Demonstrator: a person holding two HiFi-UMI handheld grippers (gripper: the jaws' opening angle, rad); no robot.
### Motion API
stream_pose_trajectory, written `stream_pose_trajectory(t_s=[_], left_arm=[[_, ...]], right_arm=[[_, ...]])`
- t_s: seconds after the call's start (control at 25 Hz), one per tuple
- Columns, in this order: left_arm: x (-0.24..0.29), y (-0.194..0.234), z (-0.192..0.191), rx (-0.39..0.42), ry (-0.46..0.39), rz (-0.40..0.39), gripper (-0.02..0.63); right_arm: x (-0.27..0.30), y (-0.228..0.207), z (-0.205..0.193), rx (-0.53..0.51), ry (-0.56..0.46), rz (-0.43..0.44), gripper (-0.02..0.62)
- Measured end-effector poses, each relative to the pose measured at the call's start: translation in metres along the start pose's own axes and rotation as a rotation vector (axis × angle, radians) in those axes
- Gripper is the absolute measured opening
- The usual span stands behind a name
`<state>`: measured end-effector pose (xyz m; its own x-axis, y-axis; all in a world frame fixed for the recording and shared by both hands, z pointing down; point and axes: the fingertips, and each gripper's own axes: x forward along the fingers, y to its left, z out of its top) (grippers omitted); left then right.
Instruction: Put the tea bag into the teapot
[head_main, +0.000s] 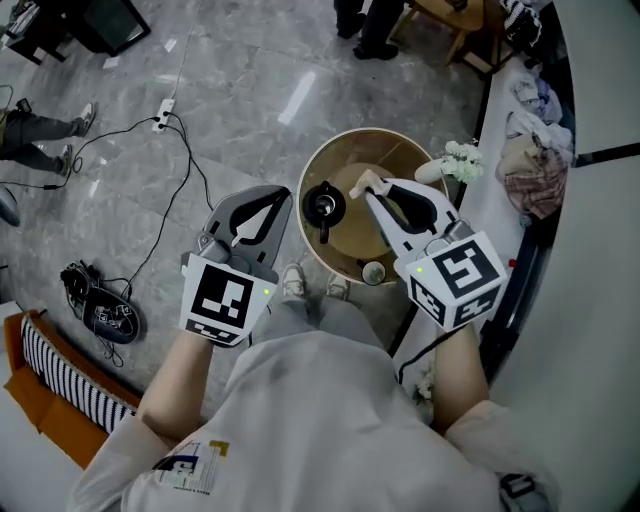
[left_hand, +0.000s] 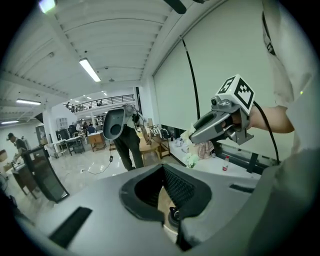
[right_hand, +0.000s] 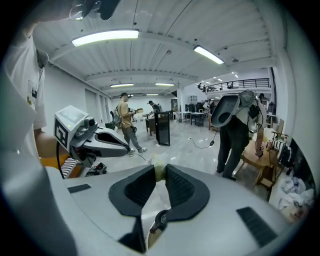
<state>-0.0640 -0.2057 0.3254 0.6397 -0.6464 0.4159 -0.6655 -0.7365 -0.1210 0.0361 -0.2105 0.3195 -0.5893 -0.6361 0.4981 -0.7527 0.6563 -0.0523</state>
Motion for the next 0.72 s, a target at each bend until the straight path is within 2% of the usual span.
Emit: stream_pose_trajectory(t_s=[0.24,0.48,0.72], left_arm=[[0.027,0.008,-0.022,-0.029,0.024,0.045,0.008],[0.055,0.015,-0.059,-0.09,0.087,0.029,0.008],[0.079,0.016,-0.095,-0.117,0.16,0.003,0.008]], right_arm=[[0.042,-0.014,-0.038,0.009,0.102,0.027,0.058],[0.087,-0.013,-0.084,0.053,0.205,0.062,0.058],[0.119,-0.023,-0.136,0.111,0.301,0.075,0.058]])
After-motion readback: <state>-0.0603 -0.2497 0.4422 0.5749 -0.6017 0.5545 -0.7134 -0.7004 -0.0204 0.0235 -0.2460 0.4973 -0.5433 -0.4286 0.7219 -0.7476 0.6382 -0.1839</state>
